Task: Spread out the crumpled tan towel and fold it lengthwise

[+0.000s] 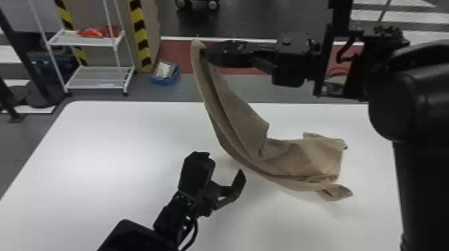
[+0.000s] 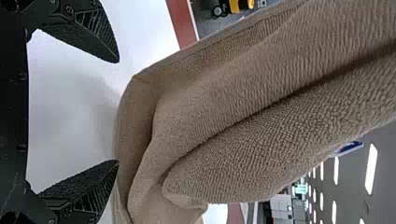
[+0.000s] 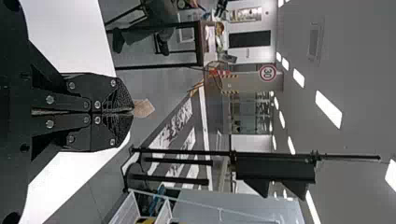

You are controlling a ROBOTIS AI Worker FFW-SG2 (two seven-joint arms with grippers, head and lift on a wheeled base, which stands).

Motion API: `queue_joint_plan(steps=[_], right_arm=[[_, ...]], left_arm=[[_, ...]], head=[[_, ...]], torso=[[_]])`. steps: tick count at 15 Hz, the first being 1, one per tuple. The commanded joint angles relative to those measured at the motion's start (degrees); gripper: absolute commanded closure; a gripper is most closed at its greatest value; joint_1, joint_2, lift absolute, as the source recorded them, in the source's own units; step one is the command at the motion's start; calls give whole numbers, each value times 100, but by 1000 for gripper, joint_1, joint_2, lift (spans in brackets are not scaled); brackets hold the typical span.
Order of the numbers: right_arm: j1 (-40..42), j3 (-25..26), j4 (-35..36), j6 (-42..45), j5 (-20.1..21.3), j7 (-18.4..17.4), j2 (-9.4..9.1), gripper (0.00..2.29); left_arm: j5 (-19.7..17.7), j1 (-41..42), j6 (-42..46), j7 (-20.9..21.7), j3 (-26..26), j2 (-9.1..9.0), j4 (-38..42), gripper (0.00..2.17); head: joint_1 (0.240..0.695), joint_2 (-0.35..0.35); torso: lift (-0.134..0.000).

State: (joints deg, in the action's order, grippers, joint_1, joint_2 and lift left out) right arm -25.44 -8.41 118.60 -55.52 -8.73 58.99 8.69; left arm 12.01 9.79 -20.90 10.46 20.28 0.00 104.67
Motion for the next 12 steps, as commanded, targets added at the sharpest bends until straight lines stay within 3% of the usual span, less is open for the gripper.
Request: queue_joint_plan(steps=[1,3,4,6,7,10,12], right_arm=[[57,-302,-48,-122,135,86,-184,1679],[233,-644,-250,-333,389,280,-166,1565],[268,-776,-347,-720,407,455,-166,1166],[320,-943,-391,-1159,512,719,-166,130],[364,-987,-347,-1177,521,781,-166,2],[461,-715,-162,-1177,504,798,-122,46],[646,-416,14,-1177,398,807,63,49]], left_arm=[[-15,76,54,17,-50,-15,79,137],[-15,137,54,61,-147,-15,176,137],[-15,164,54,70,-165,-15,185,137],[-15,173,54,87,-165,-15,185,137],[-15,173,54,87,-165,-15,194,137],[-15,190,54,87,-173,-15,202,137],[-15,208,72,96,-191,-15,220,245]], head=[[670,-5],[681,24],[691,37],[695,67],[695,75],[695,87],[695,80]], torso=[[-120],[-120],[-120],[-120],[-120],[-120],[-120]])
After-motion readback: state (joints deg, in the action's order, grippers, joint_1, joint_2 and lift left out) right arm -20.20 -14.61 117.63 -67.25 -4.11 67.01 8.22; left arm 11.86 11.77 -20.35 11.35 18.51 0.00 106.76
